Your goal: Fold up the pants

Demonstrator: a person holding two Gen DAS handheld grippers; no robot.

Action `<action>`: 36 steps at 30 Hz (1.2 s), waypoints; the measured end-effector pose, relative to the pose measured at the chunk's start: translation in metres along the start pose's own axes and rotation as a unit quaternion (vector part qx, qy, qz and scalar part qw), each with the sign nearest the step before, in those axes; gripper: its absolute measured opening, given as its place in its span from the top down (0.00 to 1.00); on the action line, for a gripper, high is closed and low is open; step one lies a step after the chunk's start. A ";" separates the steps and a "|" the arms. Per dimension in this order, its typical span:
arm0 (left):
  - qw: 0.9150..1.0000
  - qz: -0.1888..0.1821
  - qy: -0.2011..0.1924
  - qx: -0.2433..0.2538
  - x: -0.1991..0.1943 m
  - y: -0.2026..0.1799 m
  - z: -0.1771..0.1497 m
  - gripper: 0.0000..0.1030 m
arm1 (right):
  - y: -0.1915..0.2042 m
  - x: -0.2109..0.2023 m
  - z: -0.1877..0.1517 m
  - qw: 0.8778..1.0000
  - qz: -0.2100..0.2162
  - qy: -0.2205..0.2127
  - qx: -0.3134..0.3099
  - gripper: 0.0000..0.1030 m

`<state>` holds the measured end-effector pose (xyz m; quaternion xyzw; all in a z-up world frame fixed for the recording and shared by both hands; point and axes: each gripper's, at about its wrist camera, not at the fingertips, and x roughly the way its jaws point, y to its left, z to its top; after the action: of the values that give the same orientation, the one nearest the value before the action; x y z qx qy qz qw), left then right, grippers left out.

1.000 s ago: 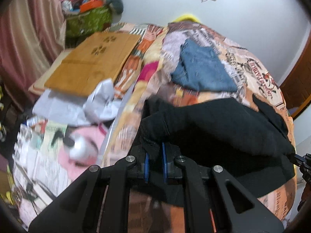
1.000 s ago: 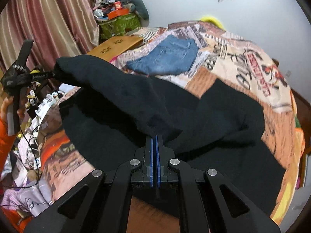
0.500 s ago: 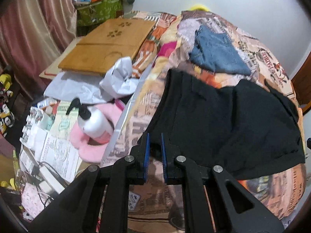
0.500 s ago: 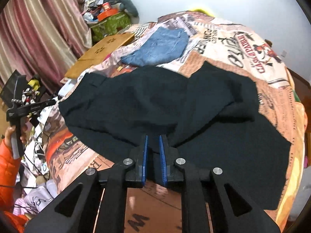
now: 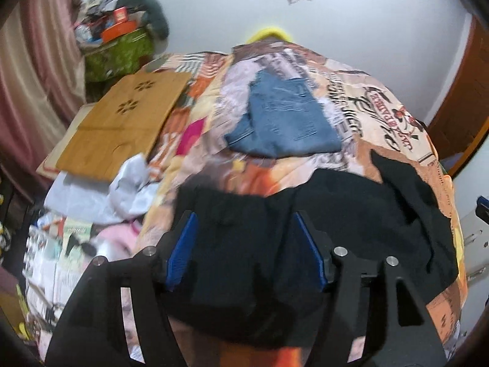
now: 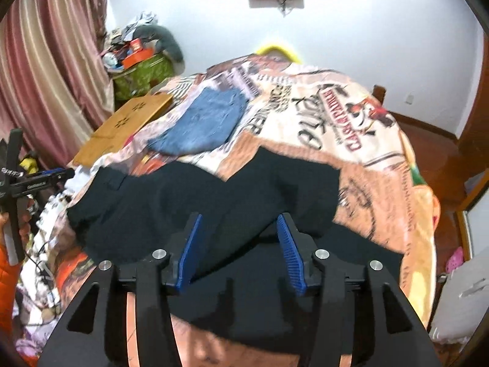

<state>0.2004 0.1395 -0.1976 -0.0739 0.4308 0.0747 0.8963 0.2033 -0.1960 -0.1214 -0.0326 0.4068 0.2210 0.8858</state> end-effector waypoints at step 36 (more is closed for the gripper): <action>0.990 -0.009 0.066 0.127 0.162 -0.103 0.035 0.18 | -0.045 0.267 0.081 0.979 0.043 0.198 0.022 0.47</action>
<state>0.3476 0.0570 -0.2954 0.0320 0.4943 0.0059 0.8687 0.4317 -0.1193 -0.2694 -0.0390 0.5796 0.2389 0.7781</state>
